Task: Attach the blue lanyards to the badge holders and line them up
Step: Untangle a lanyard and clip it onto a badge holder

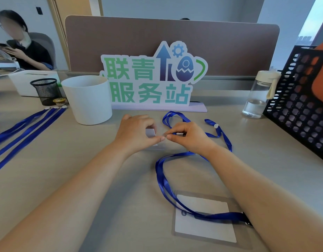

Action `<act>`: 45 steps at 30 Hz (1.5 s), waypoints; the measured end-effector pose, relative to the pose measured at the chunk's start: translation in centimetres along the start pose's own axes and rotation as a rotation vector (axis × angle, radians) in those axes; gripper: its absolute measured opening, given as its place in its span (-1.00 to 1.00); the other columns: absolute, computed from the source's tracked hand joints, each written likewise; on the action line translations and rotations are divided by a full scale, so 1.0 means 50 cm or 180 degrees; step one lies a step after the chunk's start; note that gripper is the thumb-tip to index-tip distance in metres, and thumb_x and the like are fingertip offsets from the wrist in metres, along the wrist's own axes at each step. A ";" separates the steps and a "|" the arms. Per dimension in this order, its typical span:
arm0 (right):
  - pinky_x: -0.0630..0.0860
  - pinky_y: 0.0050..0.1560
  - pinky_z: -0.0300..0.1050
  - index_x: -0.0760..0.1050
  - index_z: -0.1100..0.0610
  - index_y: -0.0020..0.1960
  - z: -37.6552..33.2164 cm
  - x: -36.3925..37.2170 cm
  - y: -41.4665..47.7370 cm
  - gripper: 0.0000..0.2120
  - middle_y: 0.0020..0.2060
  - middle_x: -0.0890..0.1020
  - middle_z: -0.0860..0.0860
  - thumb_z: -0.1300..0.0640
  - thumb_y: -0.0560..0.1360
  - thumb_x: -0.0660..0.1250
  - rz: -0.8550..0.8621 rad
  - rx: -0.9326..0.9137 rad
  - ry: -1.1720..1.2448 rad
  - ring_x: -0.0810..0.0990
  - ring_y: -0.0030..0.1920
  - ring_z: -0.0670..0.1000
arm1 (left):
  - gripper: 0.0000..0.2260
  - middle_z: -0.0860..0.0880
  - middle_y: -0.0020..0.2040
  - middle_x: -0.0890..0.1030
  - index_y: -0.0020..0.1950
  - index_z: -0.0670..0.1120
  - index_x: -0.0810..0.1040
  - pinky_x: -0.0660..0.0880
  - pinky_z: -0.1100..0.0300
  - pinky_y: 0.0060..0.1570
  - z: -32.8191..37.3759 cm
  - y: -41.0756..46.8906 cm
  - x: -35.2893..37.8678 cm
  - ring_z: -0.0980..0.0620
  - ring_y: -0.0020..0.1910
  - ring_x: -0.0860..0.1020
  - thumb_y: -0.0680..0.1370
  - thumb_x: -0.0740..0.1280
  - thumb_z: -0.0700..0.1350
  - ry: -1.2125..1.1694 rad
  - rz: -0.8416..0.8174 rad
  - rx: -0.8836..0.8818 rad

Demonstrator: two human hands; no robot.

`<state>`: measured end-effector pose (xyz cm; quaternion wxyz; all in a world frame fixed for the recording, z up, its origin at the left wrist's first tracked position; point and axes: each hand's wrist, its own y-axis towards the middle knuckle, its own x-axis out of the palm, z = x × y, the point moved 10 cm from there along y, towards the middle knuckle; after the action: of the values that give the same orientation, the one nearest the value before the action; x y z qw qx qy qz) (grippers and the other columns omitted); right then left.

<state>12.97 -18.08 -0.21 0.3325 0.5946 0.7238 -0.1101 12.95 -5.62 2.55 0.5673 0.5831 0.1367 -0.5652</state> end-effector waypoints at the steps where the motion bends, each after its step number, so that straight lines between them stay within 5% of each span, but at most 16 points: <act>1: 0.40 -0.15 -0.41 0.65 0.17 0.01 -0.001 0.000 0.000 -0.85 -0.30 0.56 -0.13 0.22 0.47 0.37 -0.0004 0.0000 0.0061 0.49 -0.26 -0.24 | -0.73 0.08 -0.20 0.57 -0.28 0.05 0.48 0.15 0.18 -0.07 -0.001 0.001 0.000 0.09 -0.15 0.49 0.34 0.42 0.21 -0.0061 -0.0050 -0.0048; 7: 0.43 -0.12 -0.53 0.64 0.18 0.02 -0.007 -0.001 -0.003 -0.85 -0.25 0.61 -0.19 0.25 0.48 0.36 -0.0031 0.0002 0.0363 0.54 -0.26 -0.37 | -0.84 0.07 -0.19 0.66 -0.18 0.09 0.66 0.26 0.18 0.04 0.007 0.011 -0.002 0.09 -0.11 0.55 0.40 0.40 0.15 -0.0250 -0.0321 -0.0110; 12: 0.45 -0.15 -0.48 0.65 0.17 -0.01 -0.003 -0.006 0.000 -0.86 -0.28 0.61 -0.14 0.21 0.45 0.40 0.0082 0.0057 0.0240 0.55 -0.27 -0.25 | -0.82 0.06 -0.19 0.63 -0.07 0.09 0.67 0.30 0.13 0.03 0.009 0.012 0.004 0.04 -0.10 0.54 0.45 0.35 0.12 -0.0037 -0.0418 -0.0119; 16: 0.40 -0.30 -0.40 0.63 0.11 -0.17 0.003 -0.022 -0.001 -0.97 -0.29 0.60 -0.02 0.17 0.40 0.46 0.0367 0.0120 0.0250 0.45 -0.32 -0.09 | -0.80 0.06 -0.19 0.63 -0.11 0.05 0.67 0.34 0.07 0.09 0.013 0.010 0.003 0.05 -0.10 0.55 0.44 0.35 0.14 -0.0021 -0.0451 -0.0092; 19: 0.44 -0.21 -0.29 0.63 0.12 -0.17 -0.002 -0.015 -0.002 -0.99 -0.26 0.61 0.01 0.19 0.41 0.44 0.0233 0.0081 0.0195 0.47 -0.28 -0.06 | -0.70 0.03 -0.18 0.63 -0.15 0.01 0.65 0.34 0.03 0.12 0.018 0.008 0.006 0.03 -0.10 0.55 0.38 0.28 0.19 0.0050 -0.0522 -0.0102; 25: 0.35 -0.35 -0.49 0.61 0.13 -0.14 -0.009 -0.006 -0.004 -0.96 -0.36 0.54 -0.14 0.21 0.46 0.38 0.0056 0.0029 0.0065 0.44 -0.44 -0.26 | -0.83 0.05 -0.17 0.55 -0.05 0.04 0.66 0.28 0.08 0.11 0.025 0.006 0.015 0.05 -0.11 0.51 0.49 0.31 0.04 0.0086 -0.0734 -0.0051; 37: 0.36 -0.31 -0.52 0.63 0.25 -0.07 -0.024 -0.001 -0.009 -0.90 -0.34 0.54 -0.15 0.28 0.46 0.36 0.0154 -0.0173 -0.0020 0.47 -0.40 -0.32 | -0.88 0.10 -0.31 0.41 -0.10 0.03 0.65 0.21 0.11 0.11 0.041 0.006 0.002 0.07 -0.18 0.43 0.46 0.34 0.00 0.0065 -0.0696 -0.0064; 45: 0.41 -0.29 -0.44 0.62 0.22 -0.14 -0.022 0.001 -0.006 -0.94 -0.30 0.59 -0.02 0.28 0.43 0.37 0.0260 -0.0241 -0.0138 0.45 -0.39 -0.15 | -0.90 0.09 -0.35 0.40 -0.19 0.01 0.64 0.22 0.15 -0.01 0.052 0.005 -0.003 0.08 -0.23 0.45 0.45 0.33 -0.06 0.0107 -0.0607 0.0031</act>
<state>12.31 -17.51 0.50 0.3746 0.6081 0.6952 -0.0819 11.78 -7.76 3.51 0.5057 0.5796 0.1983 -0.6074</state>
